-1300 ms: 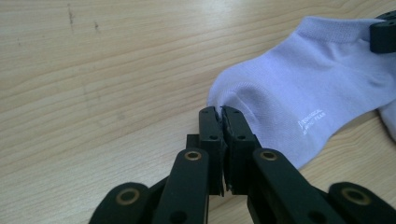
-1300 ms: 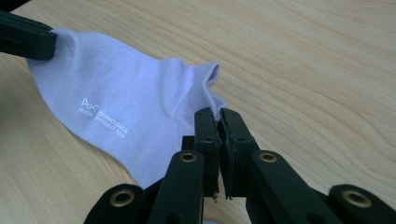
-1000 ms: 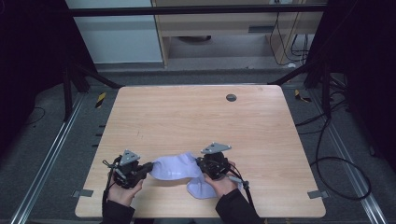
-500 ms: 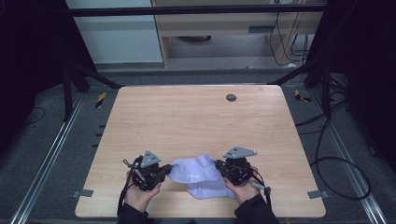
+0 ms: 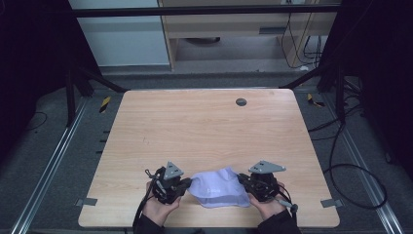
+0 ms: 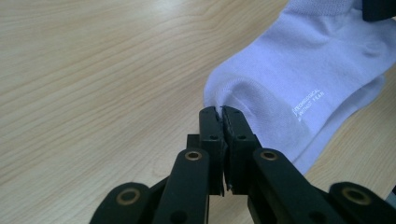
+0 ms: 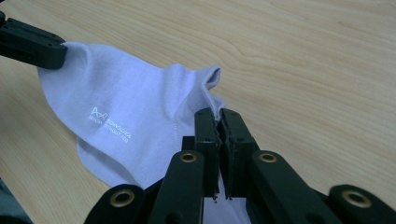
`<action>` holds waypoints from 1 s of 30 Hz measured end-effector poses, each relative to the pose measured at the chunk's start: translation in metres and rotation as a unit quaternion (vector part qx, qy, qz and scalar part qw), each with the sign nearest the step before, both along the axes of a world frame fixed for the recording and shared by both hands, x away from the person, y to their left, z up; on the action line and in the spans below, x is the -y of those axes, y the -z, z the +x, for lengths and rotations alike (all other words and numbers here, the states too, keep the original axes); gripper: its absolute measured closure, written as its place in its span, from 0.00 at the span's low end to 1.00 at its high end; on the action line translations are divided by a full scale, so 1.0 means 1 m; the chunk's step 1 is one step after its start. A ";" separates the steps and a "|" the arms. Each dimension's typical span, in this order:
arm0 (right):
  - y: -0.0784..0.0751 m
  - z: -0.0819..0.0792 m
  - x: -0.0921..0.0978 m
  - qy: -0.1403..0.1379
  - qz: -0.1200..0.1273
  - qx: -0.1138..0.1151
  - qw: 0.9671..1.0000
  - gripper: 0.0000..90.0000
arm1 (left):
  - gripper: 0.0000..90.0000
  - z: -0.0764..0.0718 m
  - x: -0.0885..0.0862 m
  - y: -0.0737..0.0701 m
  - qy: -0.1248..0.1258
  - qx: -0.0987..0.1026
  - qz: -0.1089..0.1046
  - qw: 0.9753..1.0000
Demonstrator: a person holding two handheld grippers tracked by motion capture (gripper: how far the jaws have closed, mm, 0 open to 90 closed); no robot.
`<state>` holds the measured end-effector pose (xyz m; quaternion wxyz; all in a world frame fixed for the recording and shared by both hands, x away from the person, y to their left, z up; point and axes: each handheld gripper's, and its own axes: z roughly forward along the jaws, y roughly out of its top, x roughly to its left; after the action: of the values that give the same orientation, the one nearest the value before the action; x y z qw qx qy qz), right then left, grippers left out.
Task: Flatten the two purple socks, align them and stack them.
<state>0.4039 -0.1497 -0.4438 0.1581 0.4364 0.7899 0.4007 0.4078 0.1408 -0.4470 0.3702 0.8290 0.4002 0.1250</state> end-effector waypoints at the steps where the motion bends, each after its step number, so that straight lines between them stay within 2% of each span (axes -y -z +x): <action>1: 0.001 -0.001 0.002 0.001 0.001 -0.003 1.000 0.96 | 0.97 -0.001 0.003 0.001 0.005 -0.001 0.004 1.000; 11: 0.008 -0.012 0.017 0.003 0.001 -0.006 1.000 0.96 | 0.97 -0.004 0.019 0.013 0.025 -0.013 0.019 0.999; 20: 0.018 -0.015 0.021 0.004 -0.008 -0.023 1.000 0.96 | 0.97 -0.004 0.024 0.020 0.029 -0.020 0.023 0.999; 30: 0.026 -0.012 0.021 0.004 -0.019 -0.030 0.999 0.96 | 0.97 -0.001 0.025 0.029 0.027 -0.026 0.030 0.999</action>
<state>0.3919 -0.1710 -0.4702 0.1444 0.4480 0.7999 0.3721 0.4064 0.1160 -0.4760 0.3375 0.8535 0.3829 0.1049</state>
